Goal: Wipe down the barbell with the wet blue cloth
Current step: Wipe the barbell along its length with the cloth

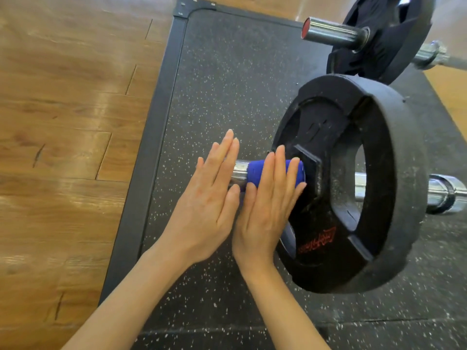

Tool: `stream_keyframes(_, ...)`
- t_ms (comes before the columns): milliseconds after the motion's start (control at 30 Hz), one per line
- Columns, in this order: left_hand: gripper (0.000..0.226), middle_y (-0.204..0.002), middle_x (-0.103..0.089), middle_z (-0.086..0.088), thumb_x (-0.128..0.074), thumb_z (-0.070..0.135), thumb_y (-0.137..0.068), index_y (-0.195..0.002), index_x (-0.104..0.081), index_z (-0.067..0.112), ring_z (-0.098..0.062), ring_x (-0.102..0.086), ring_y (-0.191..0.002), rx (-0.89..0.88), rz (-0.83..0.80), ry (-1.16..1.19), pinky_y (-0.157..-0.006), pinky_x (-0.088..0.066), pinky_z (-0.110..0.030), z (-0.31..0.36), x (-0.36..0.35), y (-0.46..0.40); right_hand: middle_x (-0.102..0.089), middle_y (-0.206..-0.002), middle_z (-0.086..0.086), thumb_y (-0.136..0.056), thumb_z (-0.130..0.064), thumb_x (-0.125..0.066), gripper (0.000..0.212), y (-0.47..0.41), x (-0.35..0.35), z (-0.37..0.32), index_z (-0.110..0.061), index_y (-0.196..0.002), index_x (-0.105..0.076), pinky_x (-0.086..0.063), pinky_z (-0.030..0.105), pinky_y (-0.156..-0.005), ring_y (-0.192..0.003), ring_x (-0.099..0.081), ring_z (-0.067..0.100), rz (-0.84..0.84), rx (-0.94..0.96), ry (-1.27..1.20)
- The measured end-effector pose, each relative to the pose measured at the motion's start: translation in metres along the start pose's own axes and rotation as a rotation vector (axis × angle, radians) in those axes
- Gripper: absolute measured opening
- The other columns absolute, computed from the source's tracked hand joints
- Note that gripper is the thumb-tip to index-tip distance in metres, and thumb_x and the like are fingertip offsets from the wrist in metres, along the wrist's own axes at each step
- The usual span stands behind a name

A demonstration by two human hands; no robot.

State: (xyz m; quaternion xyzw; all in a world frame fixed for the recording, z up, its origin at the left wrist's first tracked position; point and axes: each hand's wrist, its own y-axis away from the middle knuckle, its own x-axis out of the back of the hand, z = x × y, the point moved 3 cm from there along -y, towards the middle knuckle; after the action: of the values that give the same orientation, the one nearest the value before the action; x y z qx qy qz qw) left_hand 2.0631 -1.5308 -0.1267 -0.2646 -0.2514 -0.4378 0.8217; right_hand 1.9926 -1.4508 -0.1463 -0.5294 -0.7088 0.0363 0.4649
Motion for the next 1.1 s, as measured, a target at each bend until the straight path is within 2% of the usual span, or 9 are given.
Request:
stream_keyframes(100,0.061,-0.171,0.003,0.006,-0.025,0.025,-0.105,-0.162,-0.008,0.014,-0.010,0.003,-0.157,-0.045,0.045,-0.080,-0.127,0.002,-0.034,-0.004,0.000,0.002,-0.025,-0.164,0.010,-0.110,-0.025,-0.022,0.050,-0.025,-0.005,0.001,-0.006,-0.156,-0.024,0.001,0.041,-0.126,-0.155,-0.012,0.027,0.037,-0.007,0.054)
stream_keyframes(233,0.059,-0.171,-0.002,0.006,-0.029,0.025,-0.107,-0.162,-0.011,0.015,-0.017,0.000,-0.158,-0.086,0.087,-0.099,-0.127,0.002,-0.033,-0.011,-0.005,-0.003,-0.016,-0.166,0.003,-0.111,-0.023,-0.024,0.047,0.014,-0.005,0.008,-0.009,-0.157,-0.021,0.003,0.045,-0.126,-0.156,0.000,0.024,-0.001,0.049,0.044)
stream_keyframes(333,0.058,-0.171,-0.004,0.007,-0.029,0.026,-0.107,-0.162,-0.012,0.017,-0.017,-0.001,-0.158,-0.070,0.104,-0.073,-0.128,0.001,-0.034,-0.015,-0.007,-0.013,-0.014,-0.164,-0.001,-0.111,-0.024,-0.024,0.047,0.005,-0.008,0.019,-0.008,-0.156,-0.019,0.004,0.045,-0.126,-0.156,0.003,0.020,-0.004,0.144,0.103)
stream_keyframes(433,0.058,-0.171,-0.005,0.006,-0.028,0.026,-0.107,-0.162,-0.013,0.016,-0.016,-0.001,-0.157,-0.058,0.106,-0.058,-0.128,-0.003,-0.041,-0.018,-0.008,-0.020,-0.019,-0.164,0.003,-0.110,-0.026,-0.022,0.049,-0.014,-0.014,0.013,-0.009,-0.156,-0.020,0.005,0.043,-0.125,-0.156,0.001,0.019,0.030,0.090,0.073)
stream_keyframes(533,0.057,-0.170,-0.008,0.006,-0.030,0.023,-0.107,-0.162,-0.016,0.016,-0.014,-0.002,-0.157,-0.048,0.122,-0.021,-0.128,-0.009,-0.049,-0.020,-0.008,-0.029,-0.008,-0.167,-0.002,-0.111,-0.024,-0.024,0.047,0.000,-0.019,0.018,-0.008,-0.156,-0.021,0.004,0.044,-0.126,-0.156,0.004,0.019,0.011,0.097,0.054)
stream_keyframes(600,0.056,-0.170,-0.011,0.006,-0.029,0.023,-0.107,-0.161,-0.018,0.016,-0.014,-0.003,-0.157,-0.038,0.137,-0.023,-0.128,-0.006,-0.044,-0.021,-0.007,-0.036,0.000,-0.168,-0.006,-0.111,-0.023,-0.024,0.047,0.004,-0.020,0.024,-0.007,-0.155,-0.021,0.004,0.045,-0.126,-0.156,0.005,0.020,-0.017,0.133,0.054)
stream_keyframes(767,0.052,-0.166,-0.026,0.003,-0.029,0.021,-0.106,-0.158,-0.031,0.014,-0.017,-0.009,-0.157,-0.023,0.188,-0.114,-0.127,-0.001,-0.031,-0.025,-0.003,-0.052,-0.026,-0.164,0.013,-0.108,-0.020,-0.030,0.049,-0.052,-0.025,0.005,-0.004,-0.154,-0.033,0.004,0.043,-0.126,-0.155,-0.009,0.028,0.010,0.022,0.041)
stream_keyframes(967,0.050,-0.161,-0.036,0.002,-0.027,0.022,-0.106,-0.154,-0.039,0.013,-0.021,-0.016,-0.156,-0.012,0.214,-0.154,-0.126,-0.001,-0.027,-0.025,0.001,-0.060,-0.026,-0.165,0.008,-0.108,-0.018,-0.031,0.049,-0.043,-0.015,0.008,-0.008,-0.156,-0.030,0.002,0.042,-0.127,-0.156,-0.009,0.026,-0.122,0.040,0.078)
stream_keyframes(1100,0.049,-0.161,-0.036,0.002,-0.027,0.022,-0.107,-0.153,-0.040,0.013,-0.020,-0.016,-0.156,-0.008,0.214,-0.149,-0.127,-0.005,-0.031,-0.022,-0.002,-0.055,-0.047,-0.153,0.005,-0.105,-0.020,-0.033,0.046,-0.064,-0.008,0.002,-0.009,-0.146,-0.049,0.001,0.037,-0.126,-0.151,-0.027,0.028,-0.223,0.131,0.063)
